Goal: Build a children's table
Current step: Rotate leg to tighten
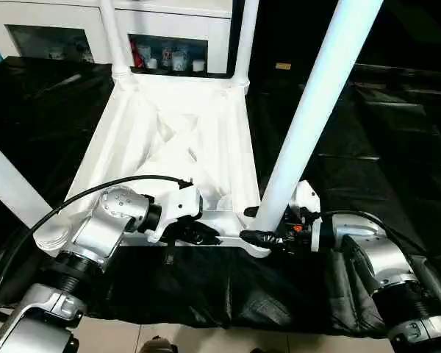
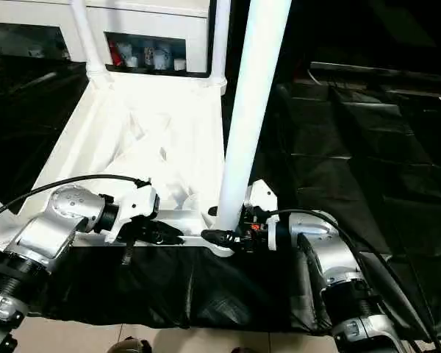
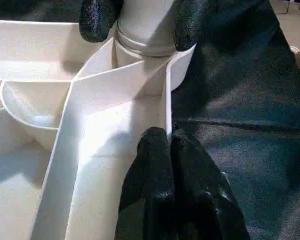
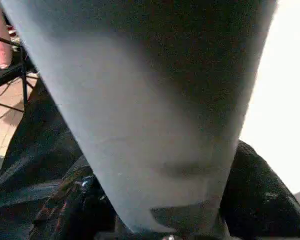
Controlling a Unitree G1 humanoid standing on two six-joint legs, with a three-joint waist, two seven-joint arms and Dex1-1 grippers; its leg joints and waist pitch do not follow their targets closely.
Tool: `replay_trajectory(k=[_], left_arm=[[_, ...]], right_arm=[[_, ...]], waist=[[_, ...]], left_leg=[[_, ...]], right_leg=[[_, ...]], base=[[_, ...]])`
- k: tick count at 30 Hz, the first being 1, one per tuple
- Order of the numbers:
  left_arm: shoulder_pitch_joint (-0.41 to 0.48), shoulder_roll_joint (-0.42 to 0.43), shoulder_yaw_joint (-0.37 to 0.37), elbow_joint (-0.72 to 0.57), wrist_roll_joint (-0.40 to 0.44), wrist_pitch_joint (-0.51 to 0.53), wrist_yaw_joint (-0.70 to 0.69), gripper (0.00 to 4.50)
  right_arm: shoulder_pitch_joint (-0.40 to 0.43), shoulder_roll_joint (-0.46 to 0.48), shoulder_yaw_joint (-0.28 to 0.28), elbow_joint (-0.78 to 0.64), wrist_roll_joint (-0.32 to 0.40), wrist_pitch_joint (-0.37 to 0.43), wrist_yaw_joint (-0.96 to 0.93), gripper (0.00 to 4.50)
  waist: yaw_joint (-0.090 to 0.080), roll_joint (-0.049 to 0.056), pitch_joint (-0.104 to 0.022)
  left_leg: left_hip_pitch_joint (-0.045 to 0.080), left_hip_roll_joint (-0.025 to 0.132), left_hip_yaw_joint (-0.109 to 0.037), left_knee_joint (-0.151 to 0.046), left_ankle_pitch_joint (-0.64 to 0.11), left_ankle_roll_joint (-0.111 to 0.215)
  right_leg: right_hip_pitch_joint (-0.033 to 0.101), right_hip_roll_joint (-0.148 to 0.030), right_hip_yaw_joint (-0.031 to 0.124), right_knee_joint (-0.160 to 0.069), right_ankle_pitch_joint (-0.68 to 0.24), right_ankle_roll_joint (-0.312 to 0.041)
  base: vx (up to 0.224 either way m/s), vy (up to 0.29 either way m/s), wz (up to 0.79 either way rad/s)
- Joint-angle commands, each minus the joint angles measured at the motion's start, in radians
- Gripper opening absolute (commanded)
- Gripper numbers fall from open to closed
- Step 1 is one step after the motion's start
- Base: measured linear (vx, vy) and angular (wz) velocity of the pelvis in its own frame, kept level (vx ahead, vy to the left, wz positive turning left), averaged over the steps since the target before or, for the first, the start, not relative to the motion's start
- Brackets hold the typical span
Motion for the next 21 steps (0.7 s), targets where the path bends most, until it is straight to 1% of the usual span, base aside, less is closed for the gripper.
replay_trajectory(k=[1, 2, 3, 4, 5, 6, 7, 8, 9, 10, 11, 12, 13, 14, 15, 16, 17, 18, 19, 20, 21], left_arm=[[-0.005, -0.042, -0.047, 0.037, 0.028, 0.008, 0.054, 0.0], [-0.003, -0.046, -0.04, 0.038, 0.028, 0.011, 0.068, 0.0], [0.003, -0.057, -0.027, 0.031, 0.028, 0.028, 0.1, 0.0], [0.006, -0.06, -0.024, 0.026, 0.028, 0.035, 0.11, 0.0], [0.006, -0.06, -0.024, 0.026, 0.028, 0.035, 0.11, 0.0], [0.012, -0.069, -0.02, 0.015, 0.03, 0.05, 0.133, 0.0], [0.027, -0.085, -0.017, -0.011, 0.032, 0.08, 0.17, 0.0], [0.037, -0.098, -0.013, -0.029, 0.036, 0.102, 0.201, 0.0], [0.04, -0.102, -0.011, -0.035, 0.037, 0.109, 0.211, 0.0], [0.051, -0.121, -0.005, -0.057, 0.042, 0.137, 0.252, 0.0], [0.052, -0.123, -0.005, -0.059, 0.042, 0.139, 0.256, 0.0], [0.066, -0.148, 0.002, -0.09, 0.05, 0.173, 0.305, 0.0], [0.073, -0.159, 0.004, -0.106, 0.054, 0.188, 0.326, 0.0], [0.08, -0.17, 0.005, -0.122, 0.059, 0.204, 0.347, 0.0], [0.088, -0.19, 0.002, -0.145, 0.073, 0.226, 0.377, 0.0], [0.097, -0.209, -0.005, -0.169, 0.089, 0.247, 0.406, 0.0], [0.104, -0.22, -0.013, -0.186, 0.101, 0.263, 0.426, 0.0], [0.104, -0.22, -0.013, -0.187, 0.101, 0.263, 0.427, 0.0], [0.111, -0.231, -0.017, -0.2, 0.099, 0.276, 0.437, 0.0], [0.115, -0.242, -0.021, -0.21, 0.095, 0.284, 0.445, 0.0], [0.119, -0.25, -0.025, -0.216, 0.09, 0.292, 0.451, 0.0]], right_arm=[[0.017, 0.055, 0.097, -0.034, 0.016, 0.034, 0.041, 2.36], [0.016, 0.067, 0.087, -0.02, 0.004, 0.033, 0.004, 2.36], [0.011, 0.095, 0.063, 0.029, -0.038, 0.005, -0.103, 2.36], [0.011, 0.103, 0.057, 0.044, -0.05, -0.009, -0.134, 2.36], [0.011, 0.103, 0.057, 0.044, -0.05, -0.009, -0.134, 2.36], [0.007, 0.121, 0.041, 0.074, -0.07, -0.017, -0.205, 2.33], [0.001, 0.156, 0.011, 0.118, -0.091, -0.021, -0.326, 2.28], [-0.004, 0.182, -0.012, 0.139, -0.096, -0.013, -0.405, 2.2], [-0.005, 0.19, -0.019, 0.144, -0.097, -0.009, -0.429, 2.14], [-0.009, 0.22, -0.042, 0.16, -0.097, -0.004, -0.503, 2.14], [-0.009, 0.223, -0.044, 0.161, -0.096, -0.004, -0.508, 2.11], [-0.015, 0.26, -0.065, 0.179, -0.099, 0.0, -0.595, 2.07], [-0.018, 0.278, -0.075, 0.188, -0.101, 0.002, -0.636, 2.04], [-0.02, 0.293, -0.082, 0.195, -0.103, 0.001, -0.672, 2.04], [-0.027, 0.316, -0.091, 0.206, -0.114, -0.002, -0.74, 2.02], [-0.035, 0.339, -0.096, 0.216, -0.127, -0.011, -0.804, 2.02], [-0.04, 0.357, -0.098, 0.226, -0.141, -0.027, -0.845, 2.02], [-0.04, 0.357, -0.098, 0.226, -0.141, -0.027, -0.845, 2.02], [-0.044, 0.376, -0.108, 0.231, -0.14, -0.032, -0.874, 2.01], [-0.047, 0.382, -0.094, 0.231, -0.155, -0.046, -0.874, 2.01], [-0.052, 0.386, -0.084, 0.235, -0.172, -0.059, -0.883, 2.01]], waist=[[-0.003, -0.001, -0.049], [-0.003, -0.001, -0.049], [-0.005, -0.002, -0.048], [-0.007, -0.001, -0.047], [-0.009, -0.002, -0.041], [-0.012, -0.002, -0.039], [-0.014, -0.001, -0.038], [-0.018, 0.004, -0.037], [-0.029, 0.002, -0.032], [-0.032, 0.0, -0.034], [-0.038, 0.0, -0.034], [-0.045, 0.004, -0.037], [-0.047, 0.003, -0.036], [-0.052, 0.003, -0.037], [-0.056, 0.003, -0.038], [-0.058, 0.003, -0.037], [-0.061, 0.006, -0.039], [-0.064, 0.005, -0.038], [-0.063, 0.005, -0.041], [-0.065, 0.006, -0.042], [-0.065, 0.007, -0.043]], left_leg=[[0.005, 0.027, -0.007, -0.06, -0.186, 0.057], [0.005, 0.027, -0.007, -0.06, -0.187, 0.055], [0.003, 0.027, -0.008, -0.062, -0.198, 0.049], [0.004, 0.027, -0.008, -0.064, -0.211, 0.042], [0.005, 0.026, -0.011, -0.068, -0.253, 0.026], [0.006, 0.027, -0.014, -0.072, -0.287, 0.014], [0.008, 0.027, -0.015, -0.073, -0.299, 0.006], [0.011, 0.027, -0.019, -0.077, -0.321, -0.008], [0.005, 0.026, -0.025, -0.081, -0.352, -0.019], [0.002, 0.026, -0.029, -0.083, -0.363, -0.024], [-0.001, 0.026, -0.034, -0.087, -0.38, -0.032], [0.001, 0.028, -0.036, -0.087, -0.39, -0.036], [-0.002, 0.026, -0.037, -0.088, -0.393, -0.037], [0.005, 0.025, -0.038, -0.088, -0.413, -0.037], [0.009, 0.025, -0.036, -0.086, -0.425, -0.034], [0.009, 0.025, -0.036, -0.086, -0.426, -0.033], [0.005, 0.025, -0.037, -0.088, -0.423, -0.035], [0.003, 0.024, -0.037, -0.089, -0.429, -0.035], [0.005, 0.024, -0.037, -0.088, -0.432, -0.034], [0.008, 0.024, -0.035, -0.087, -0.437, -0.033], [0.009, 0.024, -0.033, -0.086, -0.435, -0.031]], right_leg=[[0.038, -0.046, 0.036, -0.06, -0.158, -0.231], [0.038, -0.047, 0.036, -0.06, -0.161, -0.231], [0.038, -0.048, 0.036, -0.063, -0.185, -0.225], [0.035, -0.05, 0.037, -0.065, -0.208, -0.222], [0.031, -0.052, 0.038, -0.075, -0.288, -0.205], [0.03, -0.055, 0.038, -0.081, -0.368, -0.18], [0.027, -0.055, 0.039, -0.084, -0.399, -0.171], [0.023, -0.057, 0.039, -0.09, -0.445, -0.159], [0.024, -0.056, 0.036, -0.095, -0.503, -0.138], [0.028, -0.057, 0.033, -0.096, -0.535, -0.123], [0.029, -0.058, 0.03, -0.1, -0.57, -0.102], [0.027, -0.059, 0.031, -0.102, -0.563, -0.099], [0.027, -0.059, 0.029, -0.104, -0.562, -0.099], [0.021, -0.055, 0.029, -0.107, -0.562, -0.099], [0.016, -0.054, 0.03, -0.109, -0.555, -0.102], [0.016, -0.054, 0.031, -0.109, -0.546, -0.104], [0.019, -0.053, 0.029, -0.106, -0.524, -0.108], [0.019, -0.05, 0.027, -0.107, -0.516, -0.104], [0.019, -0.05, 0.027, -0.108, -0.511, -0.103], [0.016, -0.048, 0.029, -0.107, -0.483, -0.109], [0.016, -0.046, 0.03, -0.106, -0.449, -0.117]], base=[[0.0, 0.0, 0.0], [0.0, 0.0, 0.0], [0.0, 0.0, 0.0], [0.0, 0.0, 0.0], [0.0, 0.0, 0.0], [0.0, 0.0, 0.0], [0.0, 0.0, 0.0], [-0.055, -0.005, -0.05], [-0.055, -0.005, -0.05], [-0.056, 0.011, -0.14], [0.0, 0.0, 0.0], [0.0, 0.0, 0.0], [0.0, 0.0, 0.0], [0.0, 0.0, 0.0], [0.0, 0.0, 0.0], [0.0, 0.0, 0.0], [0.0, 0.0, 0.0], [0.0, 0.0, 0.0], [0.0, 0.0, 0.0], [0.0, 0.0, 0.0], [0.0, 0.0, 0.0]])
